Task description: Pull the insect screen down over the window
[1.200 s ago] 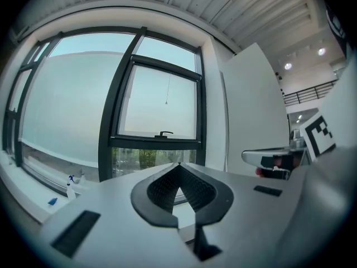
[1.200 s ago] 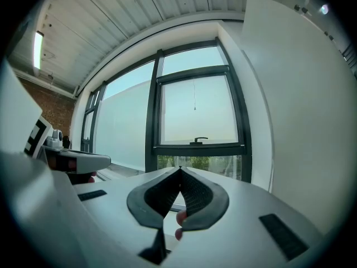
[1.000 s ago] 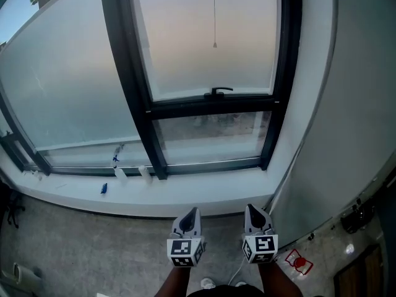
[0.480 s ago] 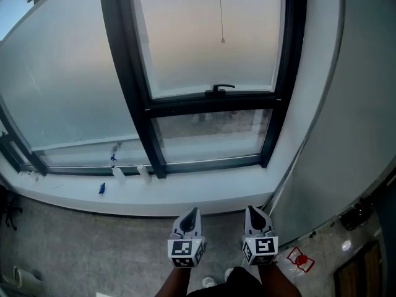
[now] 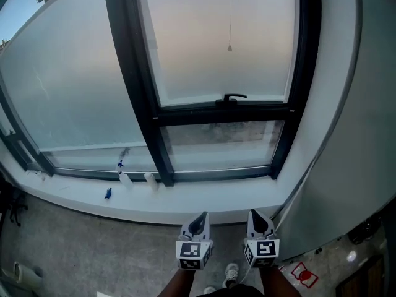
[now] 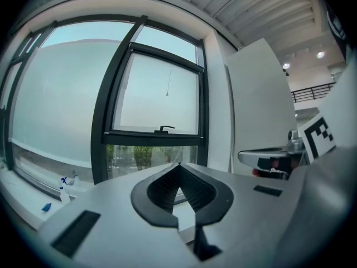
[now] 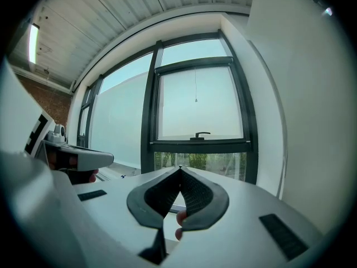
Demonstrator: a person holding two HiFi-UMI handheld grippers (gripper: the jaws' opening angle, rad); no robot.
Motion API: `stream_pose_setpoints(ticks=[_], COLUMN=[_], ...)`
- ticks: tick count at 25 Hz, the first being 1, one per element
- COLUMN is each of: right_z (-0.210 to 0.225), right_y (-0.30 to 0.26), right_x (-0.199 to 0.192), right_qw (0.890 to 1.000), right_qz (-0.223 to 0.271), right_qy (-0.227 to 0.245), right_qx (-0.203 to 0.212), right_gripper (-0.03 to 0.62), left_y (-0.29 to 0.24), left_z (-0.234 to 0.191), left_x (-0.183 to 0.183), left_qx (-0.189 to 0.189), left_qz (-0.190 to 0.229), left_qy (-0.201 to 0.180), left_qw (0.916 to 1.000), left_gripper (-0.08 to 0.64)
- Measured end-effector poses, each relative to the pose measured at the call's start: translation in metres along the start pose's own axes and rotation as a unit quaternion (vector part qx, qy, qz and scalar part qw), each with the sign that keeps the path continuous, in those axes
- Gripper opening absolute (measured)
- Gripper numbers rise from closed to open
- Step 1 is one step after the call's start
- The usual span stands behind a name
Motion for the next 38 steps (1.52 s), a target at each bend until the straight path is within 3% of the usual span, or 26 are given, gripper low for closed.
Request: stream_pose_setpoints(ticks=[17,24,29,38], right_z=[0.071,0.091,0.1,0.102], right_y=[-0.113,-0.143,-0.158,-0.186], right_x=[0.005,0.009,0.012,0.007], right_qw=[1.0,0.999,0.999,0.998], right_qz=[0.003,0.012,0.015,0.008], right_qy=[-0.008,-0.007,-0.006,-0.008], right_qx=[0.028,0.041,0.049,0.057], right_gripper=[0.002,0.002,0.002,0.002], left_y=[-0.118,-0.148,-0.164,-0.183], left_z=[-0.017,-0.018,-0.018,-0.036], left_x=[0.009,0.01,0.019,0.017], left_qx=[0.032,0.054,0.057,0.071], left_qz=[-0.006,-0.028,-0.004,-0.021], left_qy=[-0.031,-0.036,-0.028,-0.031], left_qw=[0.999,0.9975,0.9979,0.9968], left_gripper=[-0.005,-0.005,-0.005,-0.005])
Point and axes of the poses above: the fingertips, and each gripper's own axes: y backward along the fingers, z to its right, x out of its top, the point moved 4 cm from there along y, backward along the fingers, and after that the axes turned 3 degrees about z, right-handed, at the moved point
